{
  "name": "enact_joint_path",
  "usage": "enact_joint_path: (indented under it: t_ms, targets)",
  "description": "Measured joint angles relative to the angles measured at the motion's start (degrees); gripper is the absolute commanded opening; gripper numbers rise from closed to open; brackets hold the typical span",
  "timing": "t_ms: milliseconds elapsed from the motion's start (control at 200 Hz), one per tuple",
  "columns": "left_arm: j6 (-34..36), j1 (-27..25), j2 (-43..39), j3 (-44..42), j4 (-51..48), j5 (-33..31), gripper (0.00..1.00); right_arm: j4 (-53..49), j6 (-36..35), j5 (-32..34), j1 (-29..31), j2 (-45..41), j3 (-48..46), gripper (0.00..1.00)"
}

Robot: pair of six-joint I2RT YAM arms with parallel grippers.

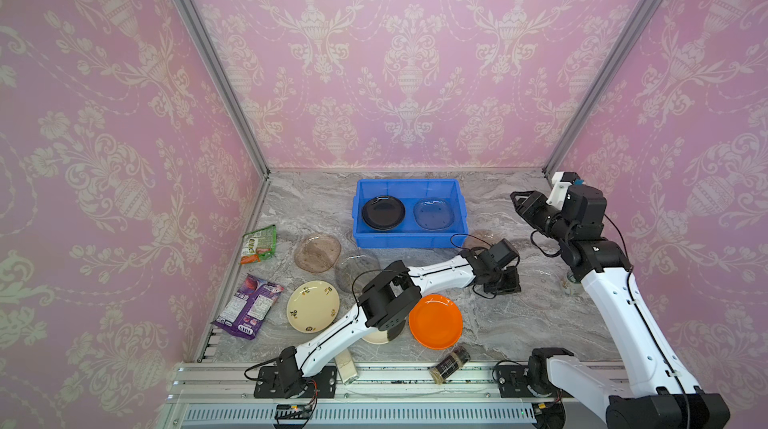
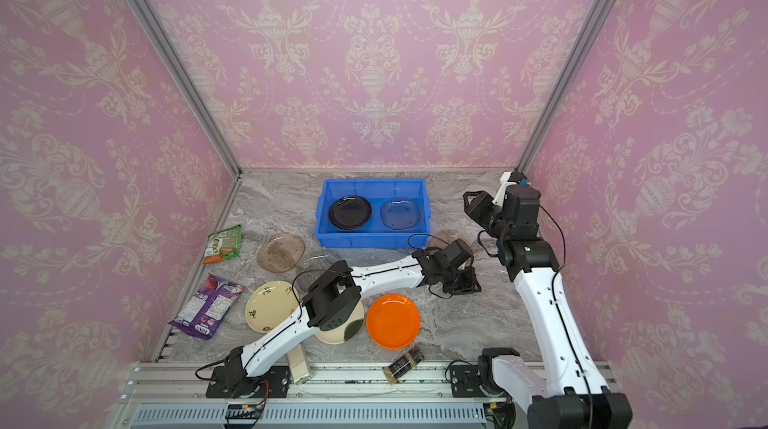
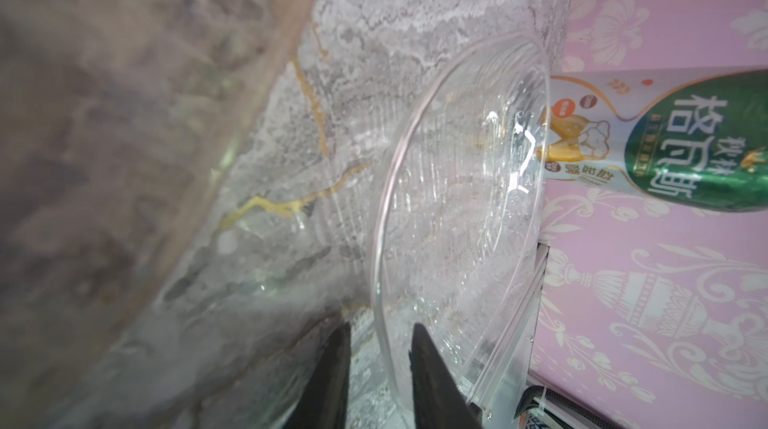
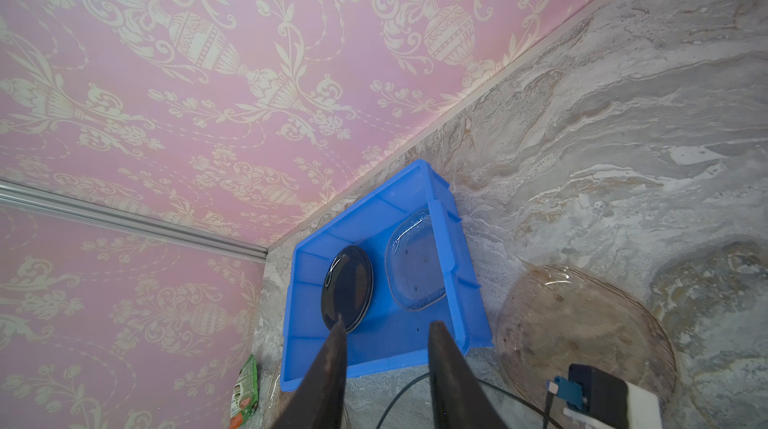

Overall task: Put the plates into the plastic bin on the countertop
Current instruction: 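Grasp the clear ribbed glass plate's rim with the left gripper and tilt it up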

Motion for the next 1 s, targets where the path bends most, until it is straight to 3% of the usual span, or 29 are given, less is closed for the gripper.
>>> enact_joint_path:
  t_ms: [560, 1001]
  targets:
    - [-1.6, 0.4, 1.2, 1.8, -1.7, 0.9, 0.17, 2.8, 0.6, -1.4, -0.7, -1.3, -3.4, 0.34]
    - [-1.4, 1.1, 1.7, 2.5, -2.0, 0.8, 0.03, 3.8, 1.5, -1.8, -0.7, -1.4, -4.4, 0.34]
